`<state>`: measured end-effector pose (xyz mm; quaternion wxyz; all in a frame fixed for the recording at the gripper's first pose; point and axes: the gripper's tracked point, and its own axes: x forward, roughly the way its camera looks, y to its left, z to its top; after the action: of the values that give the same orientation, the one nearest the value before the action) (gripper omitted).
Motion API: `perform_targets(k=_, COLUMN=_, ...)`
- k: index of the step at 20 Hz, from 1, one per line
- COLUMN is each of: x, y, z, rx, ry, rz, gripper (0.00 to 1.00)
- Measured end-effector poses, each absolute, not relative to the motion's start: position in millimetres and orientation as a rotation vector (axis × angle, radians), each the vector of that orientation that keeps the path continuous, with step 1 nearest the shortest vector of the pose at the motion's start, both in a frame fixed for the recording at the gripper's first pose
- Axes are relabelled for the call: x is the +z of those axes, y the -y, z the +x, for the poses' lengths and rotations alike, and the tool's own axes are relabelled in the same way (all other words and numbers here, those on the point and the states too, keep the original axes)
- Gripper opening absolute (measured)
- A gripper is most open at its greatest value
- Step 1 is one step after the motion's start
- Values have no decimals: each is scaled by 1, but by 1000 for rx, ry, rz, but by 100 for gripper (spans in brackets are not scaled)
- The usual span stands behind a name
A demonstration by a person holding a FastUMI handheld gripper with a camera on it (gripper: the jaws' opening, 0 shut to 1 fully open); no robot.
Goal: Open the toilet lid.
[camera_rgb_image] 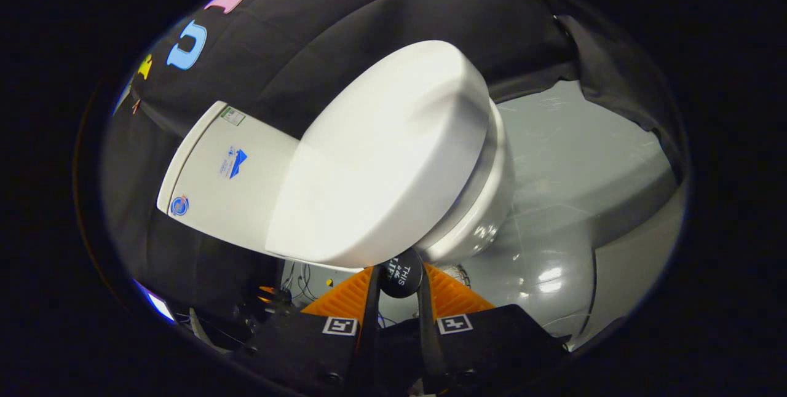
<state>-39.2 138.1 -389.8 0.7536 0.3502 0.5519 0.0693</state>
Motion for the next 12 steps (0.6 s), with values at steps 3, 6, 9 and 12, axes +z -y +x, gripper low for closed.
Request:
perform_targets(k=3, x=-389, y=-136, z=-38, rx=173, ry=-1196, rz=744, gripper=32)
perform_targets(k=6, x=-383, y=-132, z=-33, rx=88, ry=-1205, rz=891, gripper=9)
perform_targets(k=9, x=-386, y=-135, z=-35, rx=127, ry=-1182, rz=860, gripper=9)
perform_targets(k=12, x=-382, y=-133, z=-35, rx=135, ry=-1190, rz=819, gripper=8)
